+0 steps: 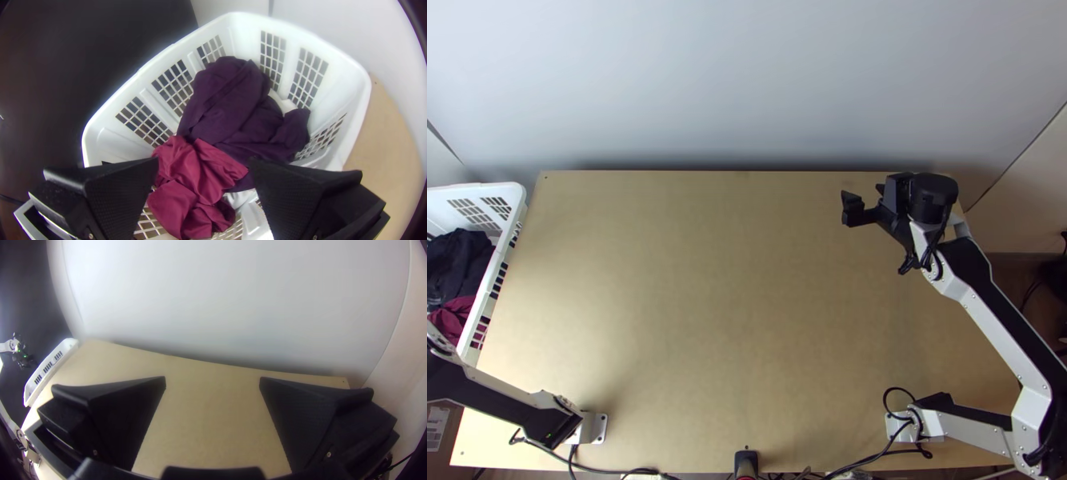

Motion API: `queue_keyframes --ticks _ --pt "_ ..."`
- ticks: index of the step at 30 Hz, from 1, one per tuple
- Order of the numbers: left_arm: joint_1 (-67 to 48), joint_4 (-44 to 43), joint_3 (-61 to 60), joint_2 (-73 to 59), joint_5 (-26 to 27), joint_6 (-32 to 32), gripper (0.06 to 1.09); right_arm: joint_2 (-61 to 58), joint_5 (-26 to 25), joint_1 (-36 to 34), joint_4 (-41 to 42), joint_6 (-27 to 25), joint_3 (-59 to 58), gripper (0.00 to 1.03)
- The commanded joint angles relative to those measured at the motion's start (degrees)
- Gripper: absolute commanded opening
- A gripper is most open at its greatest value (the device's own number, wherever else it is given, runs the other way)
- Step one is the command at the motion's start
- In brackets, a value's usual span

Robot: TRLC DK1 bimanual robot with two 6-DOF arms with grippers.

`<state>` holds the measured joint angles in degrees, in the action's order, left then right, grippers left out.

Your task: Fold the t-shirt

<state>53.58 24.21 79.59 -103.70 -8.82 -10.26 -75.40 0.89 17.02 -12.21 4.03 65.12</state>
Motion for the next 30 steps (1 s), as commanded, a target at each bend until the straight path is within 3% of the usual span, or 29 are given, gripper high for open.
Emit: queue_keyframes --ticks 1,11,30 --pt "6.01 -5.22 0.3 -6.34 0.03 -3.36 1.04 1.3 -0.8 1.35 -0.1 -2.63 -2.63 0.98" --pt "9.96 -8.39 1.09 -15.04 0.03 -5.82 1.04 2.45 -2.2 0.91 -0.1 -7.81 -3.34 0.98" --pt "11.54 -17.35 5.93 -28.93 0.12 -7.14 1.03 3.5 -5.02 1.35 -1.5 -8.16 -2.9 0.98"
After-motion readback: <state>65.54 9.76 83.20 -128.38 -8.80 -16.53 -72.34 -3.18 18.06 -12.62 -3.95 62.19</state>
